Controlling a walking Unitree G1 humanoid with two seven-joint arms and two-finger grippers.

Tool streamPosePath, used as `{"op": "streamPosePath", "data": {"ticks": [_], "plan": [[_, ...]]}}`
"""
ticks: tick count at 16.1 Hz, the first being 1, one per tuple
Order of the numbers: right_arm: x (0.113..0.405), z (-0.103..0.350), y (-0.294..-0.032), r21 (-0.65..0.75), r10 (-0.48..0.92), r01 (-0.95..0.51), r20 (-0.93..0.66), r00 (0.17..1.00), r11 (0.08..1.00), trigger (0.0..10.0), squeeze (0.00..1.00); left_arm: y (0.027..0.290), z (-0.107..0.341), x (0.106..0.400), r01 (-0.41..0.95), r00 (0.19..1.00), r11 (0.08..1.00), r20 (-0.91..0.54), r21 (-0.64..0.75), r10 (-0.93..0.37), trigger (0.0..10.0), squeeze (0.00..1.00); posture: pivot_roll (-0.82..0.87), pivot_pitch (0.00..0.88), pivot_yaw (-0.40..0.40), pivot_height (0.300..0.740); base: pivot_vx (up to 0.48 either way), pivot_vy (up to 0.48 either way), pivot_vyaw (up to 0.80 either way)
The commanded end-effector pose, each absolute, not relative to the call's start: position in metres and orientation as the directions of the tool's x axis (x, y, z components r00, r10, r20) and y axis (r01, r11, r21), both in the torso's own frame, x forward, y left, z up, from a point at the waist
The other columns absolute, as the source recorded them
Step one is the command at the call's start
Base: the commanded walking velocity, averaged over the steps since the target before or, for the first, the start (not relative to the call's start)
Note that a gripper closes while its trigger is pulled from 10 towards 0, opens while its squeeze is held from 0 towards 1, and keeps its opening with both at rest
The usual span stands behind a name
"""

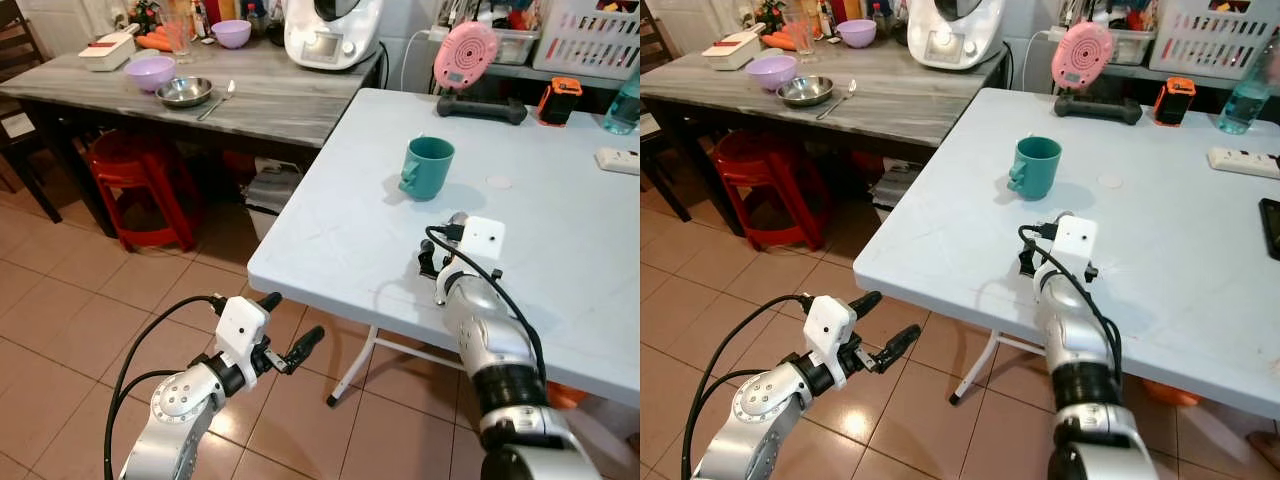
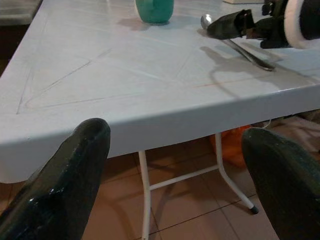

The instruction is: Setting the table

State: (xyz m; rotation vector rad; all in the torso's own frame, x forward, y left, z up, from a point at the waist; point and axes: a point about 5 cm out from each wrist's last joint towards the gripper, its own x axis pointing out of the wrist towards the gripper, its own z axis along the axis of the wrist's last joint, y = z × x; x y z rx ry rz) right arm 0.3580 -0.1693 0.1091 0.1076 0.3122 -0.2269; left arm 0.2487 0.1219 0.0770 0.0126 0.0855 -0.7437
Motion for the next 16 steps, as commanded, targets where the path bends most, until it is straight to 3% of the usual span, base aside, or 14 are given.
{"op": "streamPosePath", "data": {"ticks": [1,2,3,4,16], "plan": [[0.364,0.113,-0.169,0.051,-0.198,0.223,-0.306,0.931,0.973,10.0,0.00,0.121,0.082,0.247,0.697,0.715,0.717,-0.073,-0.010,-0.695,10.0,0.00,-0.04,0.049,0.033,0.740,0.000,0.000,0.00],[0.365,0.111,-0.170,0.043,-0.204,0.229,-0.320,0.925,0.972,5.5,0.00,0.120,0.083,0.247,0.700,0.712,0.714,-0.071,-0.007,-0.699,10.0,0.00,-0.04,0.042,0.028,0.740,0.000,0.000,0.00],[0.365,0.107,-0.170,0.038,-0.209,0.235,-0.335,0.919,0.971,1.5,0.00,0.120,0.083,0.247,0.701,0.711,0.713,-0.070,-0.005,-0.700,10.0,0.00,-0.04,0.041,0.025,0.740,0.000,0.000,0.00],[0.365,0.105,-0.171,0.032,-0.207,0.232,-0.341,0.917,0.972,0.0,0.00,0.120,0.083,0.247,0.700,0.712,0.714,-0.069,-0.005,-0.699,10.0,0.00,-0.03,0.039,0.024,0.740,0.000,0.000,0.00],[0.355,0.075,-0.183,0.028,-0.209,0.242,-0.415,0.885,0.970,0.0,0.00,0.115,0.086,0.249,0.711,0.703,0.704,-0.043,-0.003,-0.710,10.0,0.00,-0.04,0.033,0.018,0.740,0.000,0.000,0.00]]}}
